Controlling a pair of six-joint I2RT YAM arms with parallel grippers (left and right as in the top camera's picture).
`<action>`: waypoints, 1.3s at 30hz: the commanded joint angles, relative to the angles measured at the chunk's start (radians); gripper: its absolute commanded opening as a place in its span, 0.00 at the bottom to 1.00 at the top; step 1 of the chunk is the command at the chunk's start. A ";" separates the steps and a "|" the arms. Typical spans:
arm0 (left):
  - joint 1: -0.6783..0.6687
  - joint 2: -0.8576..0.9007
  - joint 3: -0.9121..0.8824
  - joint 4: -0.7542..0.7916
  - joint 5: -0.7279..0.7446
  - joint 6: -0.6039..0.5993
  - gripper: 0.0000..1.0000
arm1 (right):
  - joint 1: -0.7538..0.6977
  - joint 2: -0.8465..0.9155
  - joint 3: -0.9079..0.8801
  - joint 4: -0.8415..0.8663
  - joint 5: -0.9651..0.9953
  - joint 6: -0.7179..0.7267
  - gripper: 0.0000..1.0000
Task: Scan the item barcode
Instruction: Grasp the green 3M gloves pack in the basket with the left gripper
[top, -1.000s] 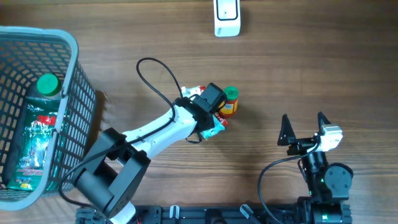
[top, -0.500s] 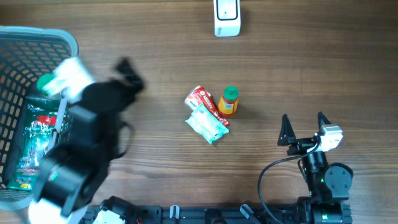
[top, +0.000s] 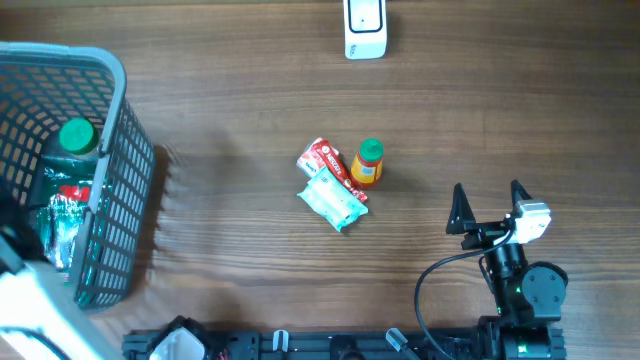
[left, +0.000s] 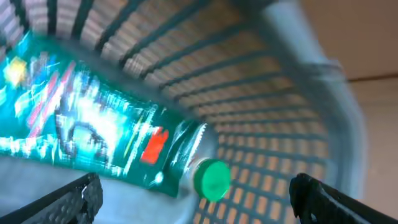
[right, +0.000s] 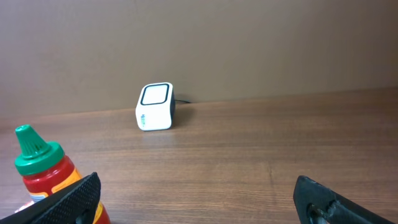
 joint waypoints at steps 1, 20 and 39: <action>0.111 0.180 0.001 -0.009 0.297 -0.214 1.00 | 0.001 -0.006 -0.001 0.006 -0.011 -0.019 1.00; -0.126 0.597 -0.010 -0.094 0.039 -0.740 1.00 | 0.001 -0.006 -0.001 0.006 -0.011 -0.019 1.00; -0.126 0.699 -0.185 0.066 -0.113 -0.832 0.31 | 0.001 -0.006 -0.001 0.006 -0.011 -0.019 1.00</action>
